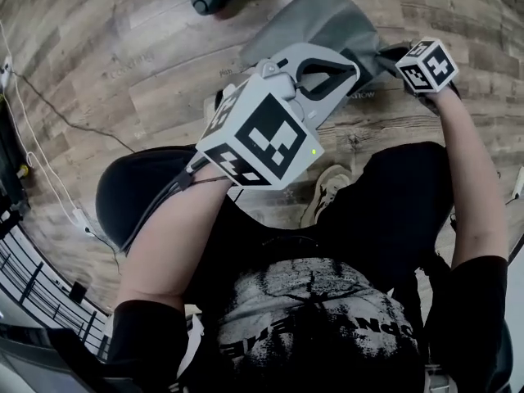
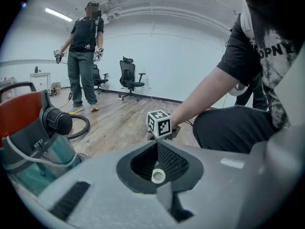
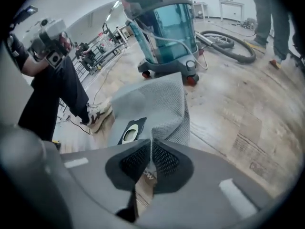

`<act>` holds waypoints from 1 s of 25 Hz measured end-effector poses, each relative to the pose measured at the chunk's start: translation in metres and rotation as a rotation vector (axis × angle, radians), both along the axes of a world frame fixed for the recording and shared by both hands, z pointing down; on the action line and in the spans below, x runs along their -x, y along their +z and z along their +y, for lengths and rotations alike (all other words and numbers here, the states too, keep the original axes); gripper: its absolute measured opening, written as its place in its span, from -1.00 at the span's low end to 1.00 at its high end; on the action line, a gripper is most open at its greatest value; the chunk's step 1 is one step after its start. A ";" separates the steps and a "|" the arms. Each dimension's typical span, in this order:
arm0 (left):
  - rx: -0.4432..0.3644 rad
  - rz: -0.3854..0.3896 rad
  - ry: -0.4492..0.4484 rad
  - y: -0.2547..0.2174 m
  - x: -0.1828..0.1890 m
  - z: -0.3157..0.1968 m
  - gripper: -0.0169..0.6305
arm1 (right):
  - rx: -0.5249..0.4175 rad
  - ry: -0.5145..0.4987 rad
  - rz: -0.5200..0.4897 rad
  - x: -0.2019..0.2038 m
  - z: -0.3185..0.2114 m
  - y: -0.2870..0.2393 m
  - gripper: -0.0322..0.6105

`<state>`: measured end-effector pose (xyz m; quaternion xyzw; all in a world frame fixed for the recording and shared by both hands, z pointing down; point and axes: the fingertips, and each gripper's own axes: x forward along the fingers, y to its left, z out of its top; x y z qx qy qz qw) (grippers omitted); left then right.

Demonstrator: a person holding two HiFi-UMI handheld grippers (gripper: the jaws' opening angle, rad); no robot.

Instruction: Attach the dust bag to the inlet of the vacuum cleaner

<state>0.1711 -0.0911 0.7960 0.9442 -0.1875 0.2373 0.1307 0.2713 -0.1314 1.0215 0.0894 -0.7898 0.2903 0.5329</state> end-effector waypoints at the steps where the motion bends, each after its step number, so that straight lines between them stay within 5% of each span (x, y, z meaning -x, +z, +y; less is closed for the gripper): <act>1: -0.008 -0.010 0.006 0.001 -0.001 0.001 -0.93 | -0.001 0.015 -0.028 0.005 -0.006 -0.011 -0.85; 11: -0.043 -0.174 0.011 0.022 0.019 0.002 -0.93 | 0.081 0.115 -0.329 0.071 -0.028 -0.113 -0.85; 21: -0.129 -0.525 0.087 0.058 0.062 0.013 -0.21 | 0.196 0.223 -0.522 0.091 -0.052 -0.194 -0.85; 25: -0.179 -0.623 0.123 0.078 0.060 0.017 -0.14 | 0.237 0.249 -0.589 0.103 -0.051 -0.211 -0.85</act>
